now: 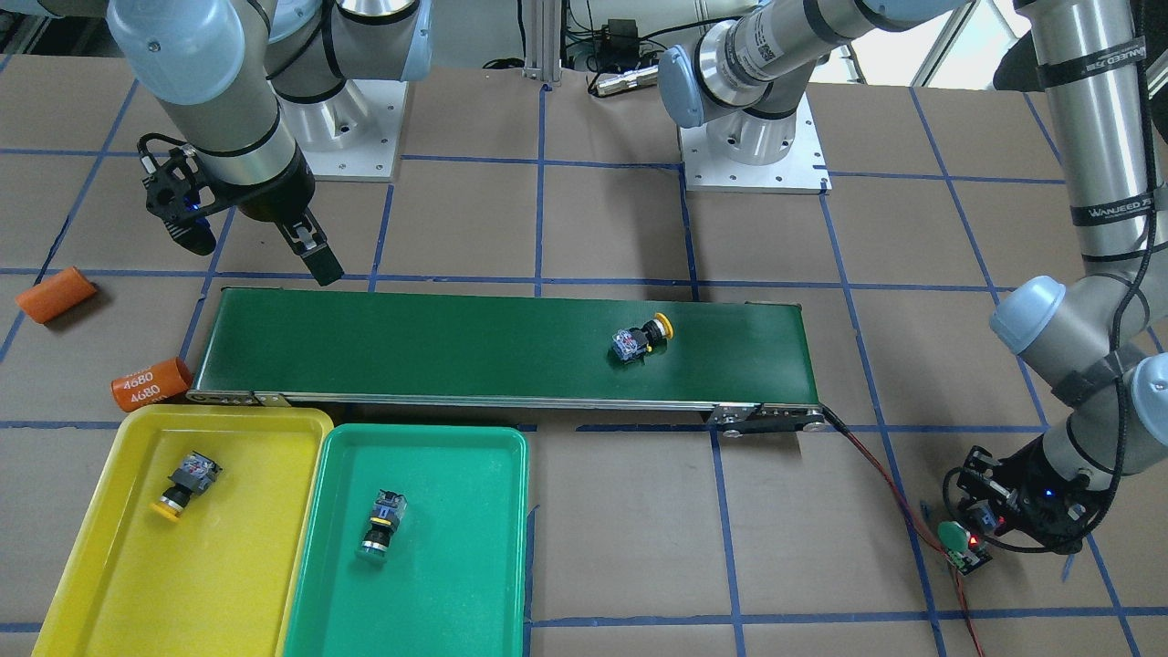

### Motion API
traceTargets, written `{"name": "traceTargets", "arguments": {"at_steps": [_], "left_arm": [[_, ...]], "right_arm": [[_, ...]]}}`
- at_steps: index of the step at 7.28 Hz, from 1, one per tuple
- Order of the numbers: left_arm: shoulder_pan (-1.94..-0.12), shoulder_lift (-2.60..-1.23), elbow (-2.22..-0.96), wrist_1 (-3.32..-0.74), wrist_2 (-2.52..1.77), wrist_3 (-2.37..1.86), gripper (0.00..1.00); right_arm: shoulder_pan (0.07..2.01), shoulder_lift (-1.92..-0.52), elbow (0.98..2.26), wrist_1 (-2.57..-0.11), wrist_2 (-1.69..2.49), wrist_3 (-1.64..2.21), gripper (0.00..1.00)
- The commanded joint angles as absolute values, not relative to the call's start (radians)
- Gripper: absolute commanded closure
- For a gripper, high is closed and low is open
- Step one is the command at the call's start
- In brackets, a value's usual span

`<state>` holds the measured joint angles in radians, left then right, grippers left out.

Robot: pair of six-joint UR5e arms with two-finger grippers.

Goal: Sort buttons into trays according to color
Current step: 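Grasp a green-capped button with the left gripper and carry it onto the belt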

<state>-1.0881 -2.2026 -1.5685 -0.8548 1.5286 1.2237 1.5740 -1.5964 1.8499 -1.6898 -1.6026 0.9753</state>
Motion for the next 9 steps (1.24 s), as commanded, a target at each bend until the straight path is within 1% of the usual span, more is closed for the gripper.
{"name": "traceTargets", "arguments": {"at_steps": [1, 2, 3, 4, 5, 6, 7, 9], "left_arm": [[-1.104, -2.166, -1.595, -0.868, 1.519, 1.241, 0.86], [-1.111, -2.116, -1.617, -0.905, 1.517, 1.249, 0.88], [-1.126, -2.052, -1.641, -0.999, 1.500, 1.250, 0.88], [-1.149, -1.969, -1.655, -1.158, 1.487, 1.258, 0.88], [-1.204, -1.897, -1.661, -1.299, 1.453, 1.349, 0.88], [-1.268, -1.840, -1.673, -1.383, 1.450, 1.447, 0.86], [-1.334, -1.791, -1.715, -1.387, 1.450, 1.462, 0.80], [-1.493, -1.699, -1.898, -1.353, 1.459, 1.454, 0.79]], "right_arm": [[1.575, -1.578, 1.850, -1.713, -1.601, 0.982, 0.00], [1.575, -1.577, 1.850, -1.713, -1.603, 0.982, 0.00], [1.575, -1.577, 1.850, -1.712, -1.603, 0.980, 0.00], [1.575, -1.575, 1.848, -1.715, -1.603, 0.977, 0.00], [1.575, -1.575, 1.848, -1.713, -1.603, 0.977, 0.00], [1.574, -1.577, 1.847, -1.715, -1.601, 0.976, 0.00], [1.574, -1.581, 1.845, -1.715, -1.601, 0.977, 0.00], [1.574, -1.575, 1.847, -1.787, -1.600, 0.986, 0.00]]}}
